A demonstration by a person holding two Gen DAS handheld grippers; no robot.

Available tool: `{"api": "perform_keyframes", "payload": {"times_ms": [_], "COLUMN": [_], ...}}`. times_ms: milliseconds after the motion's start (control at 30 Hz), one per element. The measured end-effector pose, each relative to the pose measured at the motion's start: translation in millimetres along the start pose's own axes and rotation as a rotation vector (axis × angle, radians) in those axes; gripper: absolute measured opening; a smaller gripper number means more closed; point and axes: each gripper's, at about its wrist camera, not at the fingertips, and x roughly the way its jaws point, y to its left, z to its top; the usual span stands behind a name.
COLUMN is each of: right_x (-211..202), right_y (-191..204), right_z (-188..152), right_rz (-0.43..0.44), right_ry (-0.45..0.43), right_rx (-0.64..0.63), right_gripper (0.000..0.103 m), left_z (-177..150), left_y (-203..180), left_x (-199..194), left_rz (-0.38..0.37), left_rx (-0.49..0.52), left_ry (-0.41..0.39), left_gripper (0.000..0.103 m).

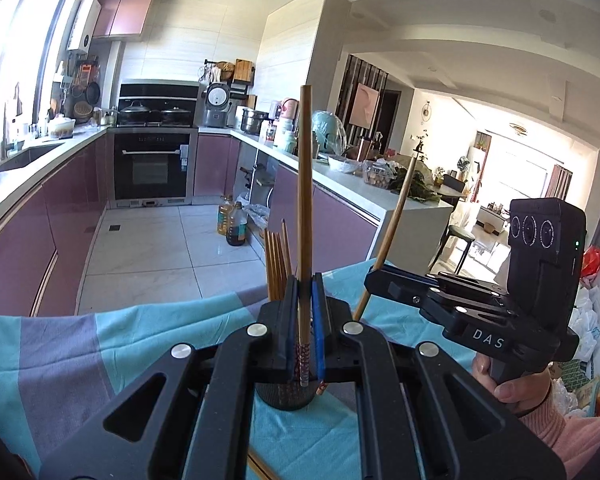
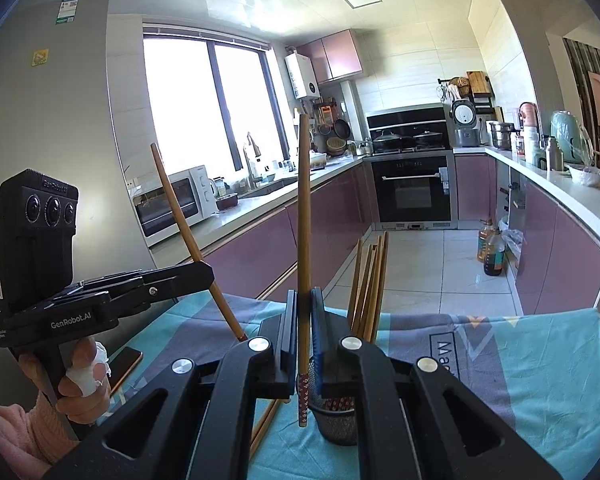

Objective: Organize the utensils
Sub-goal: 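Lower the chopstick into the mesh cup and open the right tool while the left tool releases its own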

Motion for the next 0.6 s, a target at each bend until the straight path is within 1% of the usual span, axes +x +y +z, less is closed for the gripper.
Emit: {"api": "perform_keyframes", "payload": {"times_ms": [167, 267, 600], "right_x": [2.4, 8.6, 26.9], "right_y": [-0.9, -0.3, -4.3], "right_z": [8.7, 10.8, 6.5], "right_rz": [-0.01, -0.019, -0.047], "right_ry": [-0.013, -0.011, 0.02], "right_rx": [-0.008, -0.013, 0.002], "right_gripper": [0.006, 0.006, 0.006], "left_z": [9.1, 7.8, 7.8], "left_y": [-8.7, -12.1, -16.5], "left_x": [5.3, 9.3, 25.8], "left_rz": [0.005, 0.011, 0.032], "left_rx": [0.021, 0.028, 0.039], "left_ry": [-0.014, -0.012, 0.03], "left_gripper": [0.007, 0.007, 0.007]}}
